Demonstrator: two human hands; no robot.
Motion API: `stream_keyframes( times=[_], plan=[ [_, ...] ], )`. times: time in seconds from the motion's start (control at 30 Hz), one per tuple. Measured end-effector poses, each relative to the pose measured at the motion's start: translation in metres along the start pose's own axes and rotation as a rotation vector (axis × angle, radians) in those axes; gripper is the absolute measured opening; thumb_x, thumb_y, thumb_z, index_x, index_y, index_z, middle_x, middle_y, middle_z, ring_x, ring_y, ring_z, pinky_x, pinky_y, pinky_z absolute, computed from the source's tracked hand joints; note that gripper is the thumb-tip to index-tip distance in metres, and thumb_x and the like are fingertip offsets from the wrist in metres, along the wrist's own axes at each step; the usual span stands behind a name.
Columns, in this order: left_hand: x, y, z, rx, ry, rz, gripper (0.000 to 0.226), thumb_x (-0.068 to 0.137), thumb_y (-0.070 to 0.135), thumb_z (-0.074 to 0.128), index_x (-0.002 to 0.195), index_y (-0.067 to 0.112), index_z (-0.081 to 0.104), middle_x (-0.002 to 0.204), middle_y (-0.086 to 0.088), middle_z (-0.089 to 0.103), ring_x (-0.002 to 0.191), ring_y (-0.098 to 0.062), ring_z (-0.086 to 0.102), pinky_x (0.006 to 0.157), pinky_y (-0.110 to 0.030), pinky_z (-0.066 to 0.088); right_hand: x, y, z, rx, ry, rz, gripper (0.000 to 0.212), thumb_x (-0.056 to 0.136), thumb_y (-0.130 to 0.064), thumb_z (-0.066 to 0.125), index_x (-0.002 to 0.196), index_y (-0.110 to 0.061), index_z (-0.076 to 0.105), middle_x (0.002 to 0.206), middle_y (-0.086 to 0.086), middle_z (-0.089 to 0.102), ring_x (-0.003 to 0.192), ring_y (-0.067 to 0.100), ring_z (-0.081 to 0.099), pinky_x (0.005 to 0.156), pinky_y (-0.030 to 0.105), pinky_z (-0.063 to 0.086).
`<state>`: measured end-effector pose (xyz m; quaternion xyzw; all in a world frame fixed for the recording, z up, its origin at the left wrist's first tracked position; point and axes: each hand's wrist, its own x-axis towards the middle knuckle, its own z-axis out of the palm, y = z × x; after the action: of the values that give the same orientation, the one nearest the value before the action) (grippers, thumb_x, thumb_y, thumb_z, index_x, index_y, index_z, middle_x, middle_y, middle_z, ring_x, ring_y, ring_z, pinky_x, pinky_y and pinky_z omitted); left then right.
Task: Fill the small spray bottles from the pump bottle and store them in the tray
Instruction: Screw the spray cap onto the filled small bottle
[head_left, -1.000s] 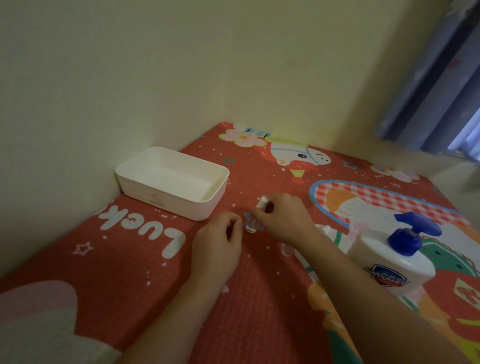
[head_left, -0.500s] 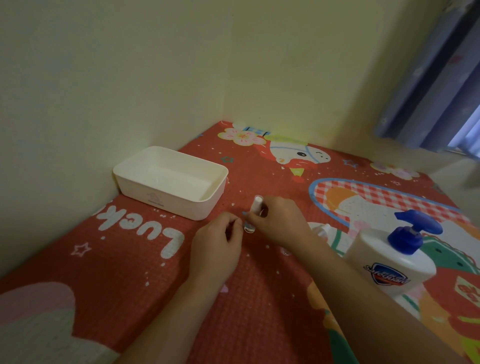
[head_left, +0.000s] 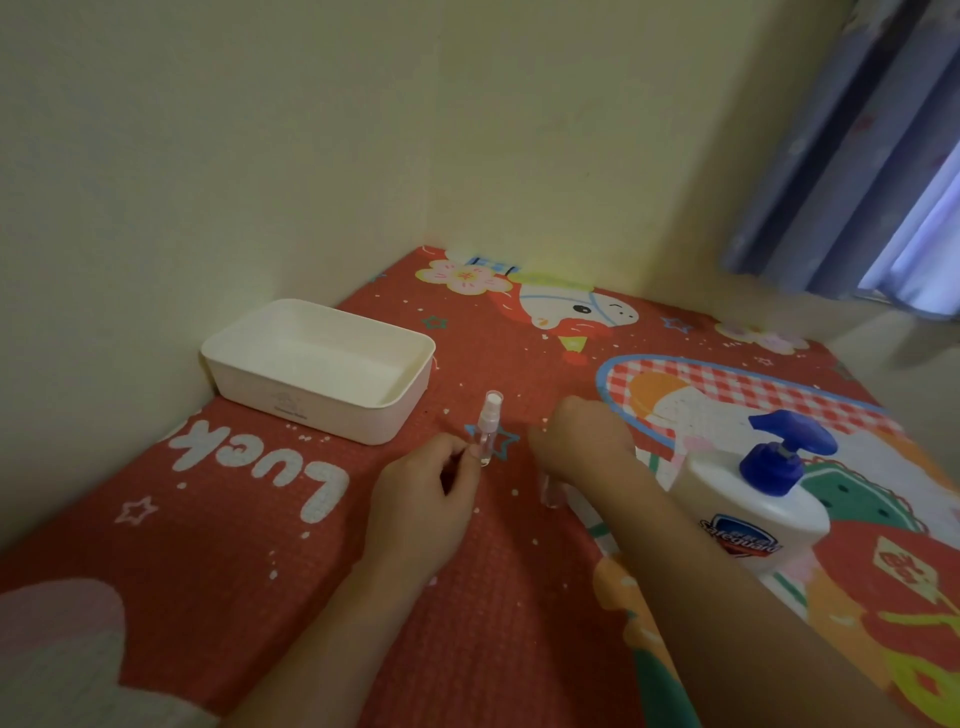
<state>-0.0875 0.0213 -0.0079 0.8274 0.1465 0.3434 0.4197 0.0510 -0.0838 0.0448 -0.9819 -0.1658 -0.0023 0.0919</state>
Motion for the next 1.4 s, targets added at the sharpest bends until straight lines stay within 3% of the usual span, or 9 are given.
stream_keyframes(
  times=[0.13,0.27,0.47,0.6,0.7,1.0,1.23,1.37,1.4],
  plan=[
    [-0.001,-0.001,0.0,-0.008,-0.039,0.044,0.022,0.095,0.029,0.06,0.073,0.028,0.06,0.054,0.012,0.055,0.055,-0.012,0.057,0.046,-0.024,0.039,0.003,0.002,0.007,-0.022,-0.065,0.051,0.022,0.083,-0.03,0.058,0.091,-0.01,0.064,0.083,0.005,0.066,0.073,0.021,0.066,0.071,0.035,0.058],
    [-0.001,-0.001,0.001,-0.011,-0.073,0.063,0.02,0.095,0.028,0.061,0.076,0.025,0.063,0.057,0.014,0.056,0.057,-0.009,0.057,0.048,-0.021,0.04,0.005,0.008,0.005,0.076,-0.011,0.065,0.021,0.083,-0.028,0.057,0.087,-0.008,0.065,0.082,0.006,0.067,0.072,0.023,0.065,0.067,0.033,0.057],
    [-0.002,0.0,0.007,-0.055,-0.077,0.078,0.006,0.092,0.031,0.065,0.089,0.027,0.067,0.077,0.015,0.067,0.073,-0.003,0.064,0.064,-0.031,0.053,-0.007,0.007,-0.008,0.276,0.134,0.013,0.032,0.078,-0.036,0.054,0.096,-0.011,0.06,0.087,0.006,0.066,0.077,0.026,0.065,0.069,0.037,0.057],
    [-0.006,0.002,0.01,-0.057,-0.125,0.073,0.033,0.085,0.044,0.068,0.115,0.033,0.061,0.102,0.018,0.064,0.088,0.0,0.06,0.071,-0.023,0.051,-0.033,0.002,-0.012,0.37,0.186,-0.05,0.019,0.076,-0.032,0.055,0.085,-0.015,0.058,0.078,0.0,0.062,0.072,0.021,0.06,0.061,0.031,0.049],
    [-0.006,0.002,0.011,-0.052,-0.192,0.084,0.052,0.083,0.038,0.073,0.132,0.036,0.053,0.116,0.019,0.062,0.099,0.002,0.059,0.079,-0.022,0.051,-0.054,-0.001,-0.015,0.518,0.177,-0.056,0.015,0.076,-0.032,0.058,0.075,-0.017,0.057,0.069,-0.004,0.061,0.066,0.016,0.059,0.059,0.032,0.048],
    [-0.003,0.002,0.003,0.057,-0.133,0.2,0.039,0.091,0.026,0.067,0.13,0.028,0.058,0.115,0.016,0.061,0.108,-0.005,0.056,0.089,-0.03,0.051,-0.07,0.002,-0.017,0.719,0.029,-0.07,0.036,0.081,-0.054,0.061,0.069,-0.02,0.063,0.057,-0.005,0.065,0.053,0.008,0.06,0.062,0.035,0.055],
    [0.002,-0.001,-0.005,0.071,-0.092,0.296,0.033,0.087,0.023,0.071,0.12,0.023,0.064,0.106,0.022,0.058,0.1,-0.004,0.06,0.083,-0.027,0.053,-0.072,0.005,-0.019,0.797,0.008,-0.189,0.033,0.085,-0.043,0.063,0.077,-0.011,0.064,0.061,-0.002,0.066,0.056,0.009,0.061,0.064,0.041,0.055],
    [0.004,-0.002,-0.009,0.026,-0.113,0.284,0.034,0.088,0.029,0.069,0.122,0.028,0.064,0.108,0.019,0.065,0.099,-0.003,0.061,0.081,-0.027,0.054,-0.071,0.014,-0.021,0.835,-0.056,-0.343,0.003,0.086,-0.026,0.066,0.089,-0.024,0.067,0.075,-0.009,0.068,0.064,0.0,0.06,0.063,0.022,0.05],
    [0.003,-0.002,-0.009,0.027,-0.107,0.288,0.034,0.088,0.029,0.07,0.121,0.028,0.064,0.108,0.019,0.064,0.099,-0.004,0.061,0.081,-0.027,0.053,-0.071,0.016,-0.022,0.837,-0.076,-0.373,0.008,0.086,-0.02,0.067,0.092,-0.025,0.067,0.08,-0.009,0.068,0.068,-0.001,0.061,0.065,0.018,0.05]
  ],
)
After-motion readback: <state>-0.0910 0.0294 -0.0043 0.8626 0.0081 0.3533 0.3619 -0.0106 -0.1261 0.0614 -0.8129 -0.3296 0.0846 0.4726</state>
